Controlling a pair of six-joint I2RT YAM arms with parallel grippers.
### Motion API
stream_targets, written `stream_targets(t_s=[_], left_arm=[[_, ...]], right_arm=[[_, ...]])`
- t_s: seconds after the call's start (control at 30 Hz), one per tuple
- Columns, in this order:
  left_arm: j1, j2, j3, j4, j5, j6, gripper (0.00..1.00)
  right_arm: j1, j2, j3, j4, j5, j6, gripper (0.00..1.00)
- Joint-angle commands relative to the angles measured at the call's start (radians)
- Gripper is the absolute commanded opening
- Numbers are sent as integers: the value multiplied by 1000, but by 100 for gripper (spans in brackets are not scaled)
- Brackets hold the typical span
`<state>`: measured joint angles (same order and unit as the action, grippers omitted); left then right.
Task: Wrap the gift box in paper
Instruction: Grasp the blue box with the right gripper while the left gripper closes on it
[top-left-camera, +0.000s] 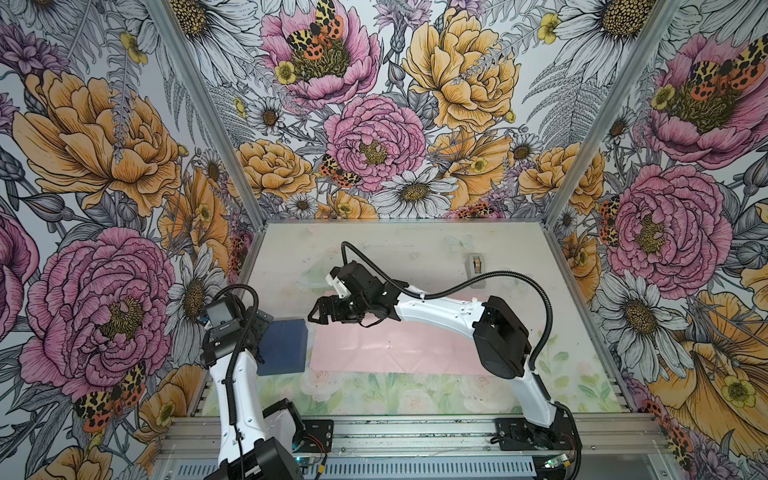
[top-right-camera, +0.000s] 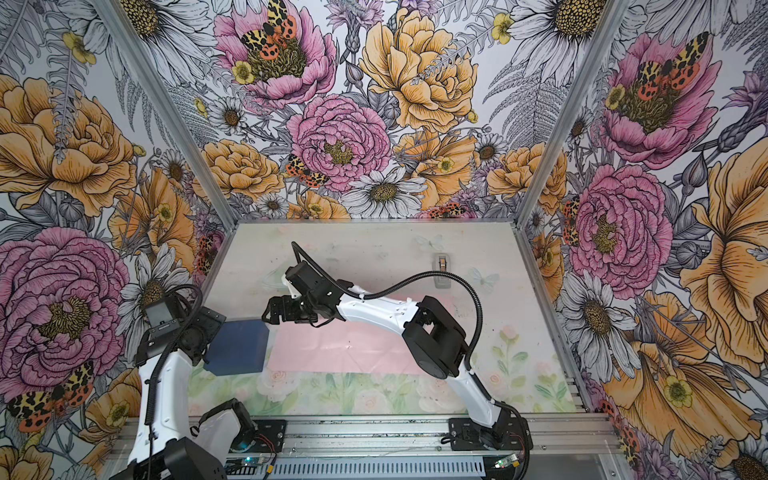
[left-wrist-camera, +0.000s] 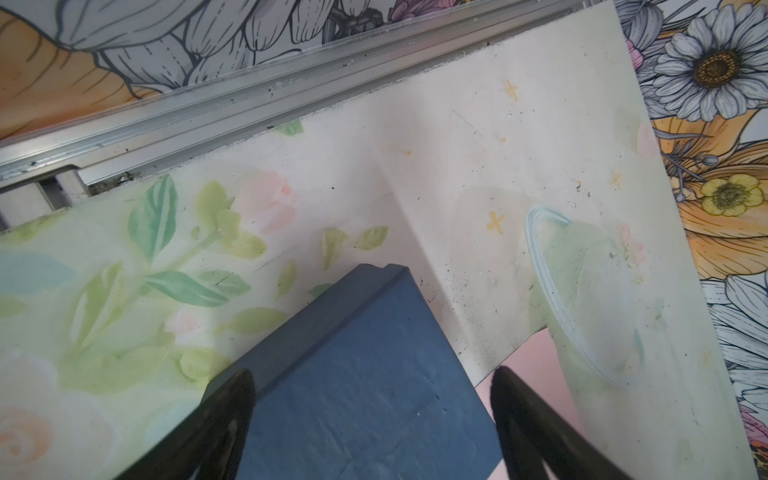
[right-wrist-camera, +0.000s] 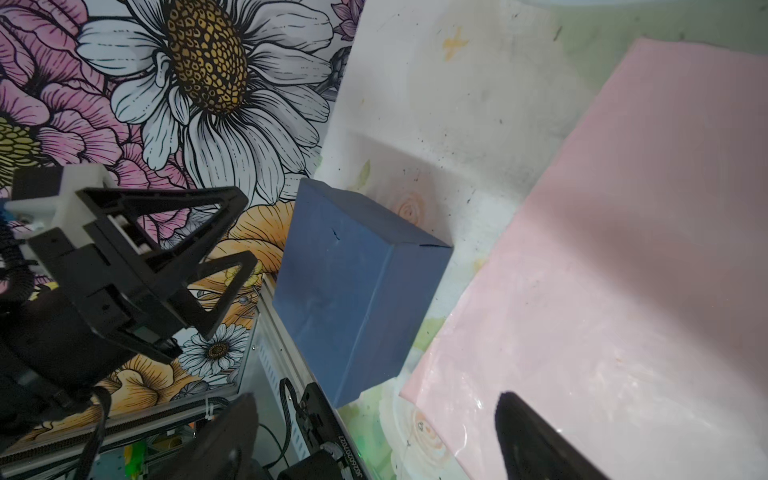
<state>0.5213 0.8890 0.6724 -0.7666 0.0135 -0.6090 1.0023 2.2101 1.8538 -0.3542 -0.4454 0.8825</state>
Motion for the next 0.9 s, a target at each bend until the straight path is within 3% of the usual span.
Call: stream_targets(t_s=[0.0,0.37,0.67,0.87], left_arm=[[9,-3,-32,1,8,-67,87],[9,7,-86,32,26,-130,80],[2,46,-115,94,48,-152,74],[-50,98,-116,167,47,-183,73]], right_arm=[[9,59,69,-5,-68,5,90],[37,276,347,-77,-133,5,85],[32,431,553,-135,-100,23,78],[7,502,640,-135,-57,42,74]])
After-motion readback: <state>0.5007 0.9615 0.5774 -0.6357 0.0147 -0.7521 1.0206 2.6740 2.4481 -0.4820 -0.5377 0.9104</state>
